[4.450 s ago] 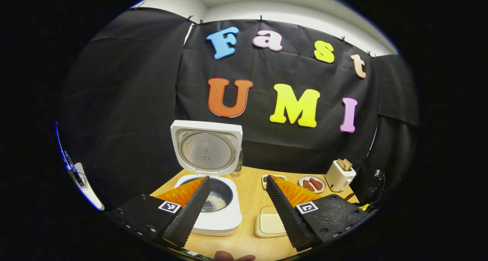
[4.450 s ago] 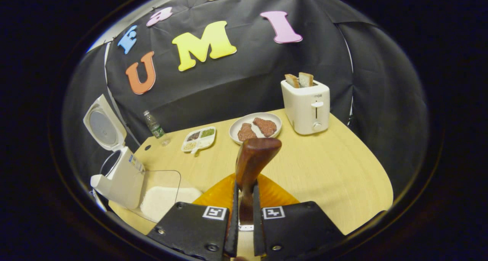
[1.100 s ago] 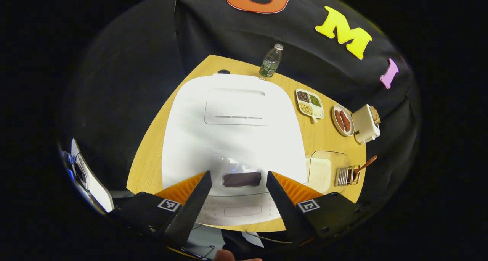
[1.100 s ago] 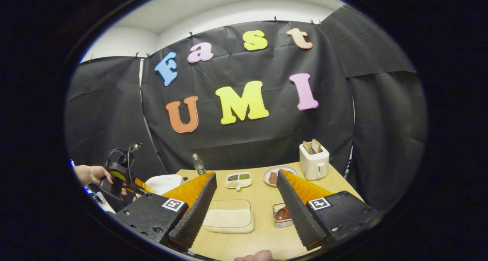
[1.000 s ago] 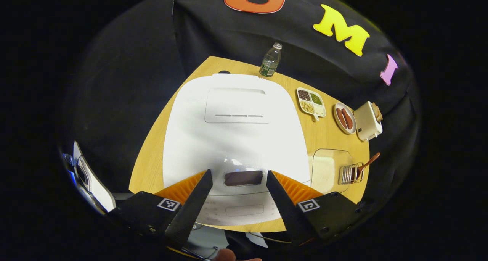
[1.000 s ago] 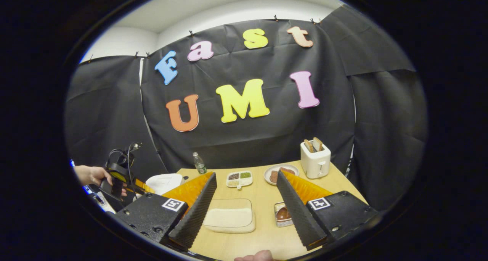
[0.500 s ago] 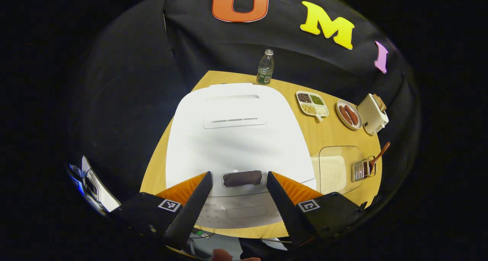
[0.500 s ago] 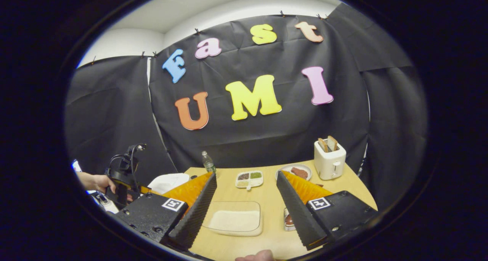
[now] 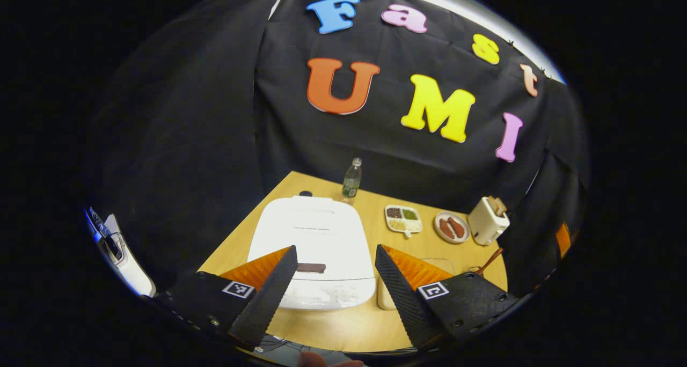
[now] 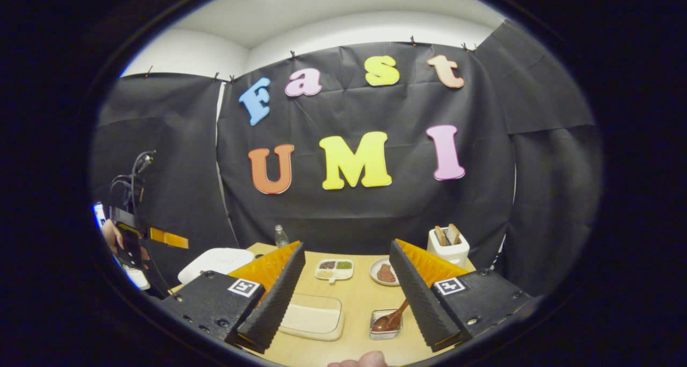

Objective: Close the left gripper, press the button to open the rice cooker; take a wooden spoon from the chopstick holder with the right hand, scoop a spoonful of rice and pour it into the rice cooker, then put the wooden spoon back into the chopstick holder.

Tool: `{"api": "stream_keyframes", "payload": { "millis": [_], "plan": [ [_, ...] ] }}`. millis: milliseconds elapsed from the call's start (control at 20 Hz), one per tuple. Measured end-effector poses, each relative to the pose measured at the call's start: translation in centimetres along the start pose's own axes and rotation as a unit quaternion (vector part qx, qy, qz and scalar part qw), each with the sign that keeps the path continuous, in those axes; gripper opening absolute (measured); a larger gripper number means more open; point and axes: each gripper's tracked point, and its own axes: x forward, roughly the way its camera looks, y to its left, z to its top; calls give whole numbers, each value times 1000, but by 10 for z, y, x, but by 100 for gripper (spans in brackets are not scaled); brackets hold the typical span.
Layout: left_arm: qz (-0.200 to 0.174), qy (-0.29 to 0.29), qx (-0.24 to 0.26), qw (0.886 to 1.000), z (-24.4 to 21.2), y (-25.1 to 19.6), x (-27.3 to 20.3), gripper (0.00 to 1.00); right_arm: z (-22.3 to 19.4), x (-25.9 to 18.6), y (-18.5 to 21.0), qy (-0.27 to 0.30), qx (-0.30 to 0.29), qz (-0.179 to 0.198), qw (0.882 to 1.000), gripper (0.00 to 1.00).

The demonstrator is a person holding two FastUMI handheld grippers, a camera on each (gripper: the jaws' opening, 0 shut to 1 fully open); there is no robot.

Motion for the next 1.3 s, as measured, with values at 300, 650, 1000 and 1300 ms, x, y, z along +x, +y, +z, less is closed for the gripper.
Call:
{"api": "stream_keyframes", "payload": {
  "millis": [300, 650, 1000, 1300],
  "plan": [
    [-64, -89, -4, 994, -6, -39, -135, 95, -1, -104, 47, -9, -12, -27, 1000, 100],
    [-117, -177, 44, 976, -39, -78, -252, 94, 1, -219, 98, -22, -19, -52, 998, 99],
    [-133, -218, 71, 964, -57, -93, -284, 94, 0, -271, 111, -36, -19, -73, 996, 99],
    [-122, -242, 91, 958, -61, -87, -285, 94, -9, -275, 113, -43, -40, -67, 996, 99]
  ]
}}
